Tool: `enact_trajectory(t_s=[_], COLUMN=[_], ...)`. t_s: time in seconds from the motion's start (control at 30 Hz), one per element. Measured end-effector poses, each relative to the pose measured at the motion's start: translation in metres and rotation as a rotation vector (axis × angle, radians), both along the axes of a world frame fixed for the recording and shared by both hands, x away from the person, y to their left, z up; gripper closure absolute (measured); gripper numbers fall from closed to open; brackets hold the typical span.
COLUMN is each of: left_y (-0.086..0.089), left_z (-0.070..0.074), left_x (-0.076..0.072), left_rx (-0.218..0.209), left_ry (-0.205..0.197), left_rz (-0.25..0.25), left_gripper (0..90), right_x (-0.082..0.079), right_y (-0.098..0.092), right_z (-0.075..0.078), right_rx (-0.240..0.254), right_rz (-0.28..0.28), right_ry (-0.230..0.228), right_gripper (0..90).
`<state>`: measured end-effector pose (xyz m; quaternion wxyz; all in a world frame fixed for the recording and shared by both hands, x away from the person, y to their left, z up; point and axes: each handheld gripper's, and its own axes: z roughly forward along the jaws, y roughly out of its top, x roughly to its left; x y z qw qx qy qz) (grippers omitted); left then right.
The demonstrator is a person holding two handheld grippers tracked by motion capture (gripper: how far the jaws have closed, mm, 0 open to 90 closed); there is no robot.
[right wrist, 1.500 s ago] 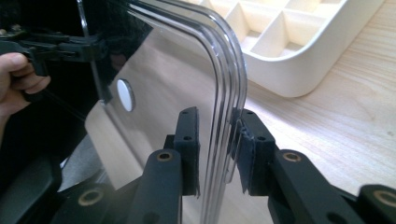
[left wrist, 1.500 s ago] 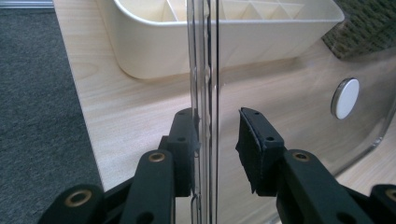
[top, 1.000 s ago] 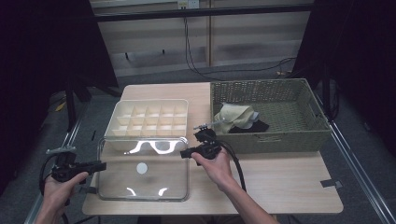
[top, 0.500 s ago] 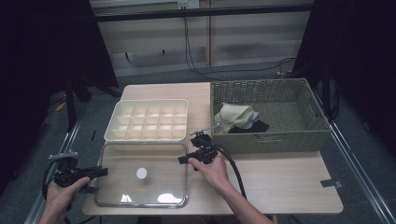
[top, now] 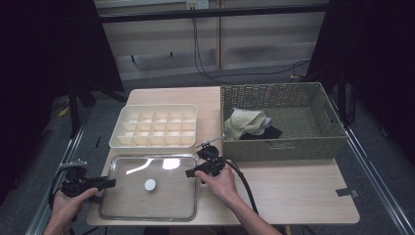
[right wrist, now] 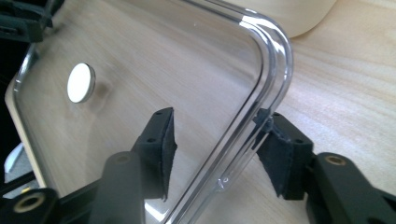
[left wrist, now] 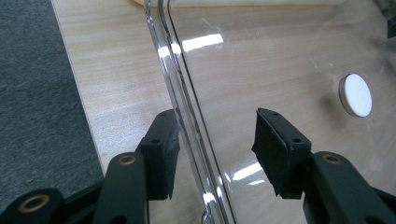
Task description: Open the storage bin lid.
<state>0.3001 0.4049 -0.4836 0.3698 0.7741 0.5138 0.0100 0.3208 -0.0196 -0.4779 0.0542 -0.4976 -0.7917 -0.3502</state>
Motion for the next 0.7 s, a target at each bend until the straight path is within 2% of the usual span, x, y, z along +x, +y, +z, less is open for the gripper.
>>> enact_trajectory(t_s=[0.13, 0.27, 0.37, 0.43, 0.5, 0.53, 0.57, 0.6, 0.7], left_y=[0.002, 0.003, 0.003, 0.003, 0.002, 0.001, 0.001, 0.001, 0.002], left_z=[-0.003, -0.007, -0.008, -0.008, -0.007, -0.007, -0.007, -0.007, -0.008], left_x=[0.001, 0.003, 0.002, 0.002, 0.001, 0.001, 0.001, 0.0, 0.0], left_rx=[-0.008, -0.023, -0.028, -0.029, 0.018, 0.012, -0.008, -0.006, -0.016], left_ry=[0.006, 0.009, 0.006, 0.009, -0.01, -0.007, -0.006, -0.001, 0.0], left_rz=[0.003, -0.001, 0.008, 0.013, 0.018, 0.018, 0.018, 0.011, 0.016], left_gripper=[49.9, 50.1, 50.4, 50.3, 52.8, 52.6, 48.4, 47.5, 49.0], right_x=[0.001, 0.001, 0.001, 0.002, 0.002, 0.002, 0.002, 0.003, 0.004], right_y=[0.001, 0.003, 0.004, 0.003, 0.002, 0.002, 0.001, -0.001, -0.003], right_z=[-0.002, -0.009, -0.01, -0.01, -0.01, -0.01, -0.009, -0.009, -0.01], right_rx=[0.006, -0.004, -0.027, -0.02, -0.022, -0.039, -0.062, -0.037, -0.026], right_rz=[0.0, -0.001, 0.003, 0.005, 0.002, -0.014, -0.024, -0.016, -0.025], right_ry=[0.006, 0.02, -0.005, 0.001, -0.003, -0.012, -0.032, -0.012, 0.002], right_gripper=[47.3, 41.5, 41.2, 41.6, 39.2, 35.5, 36.5, 38.2, 41.6])
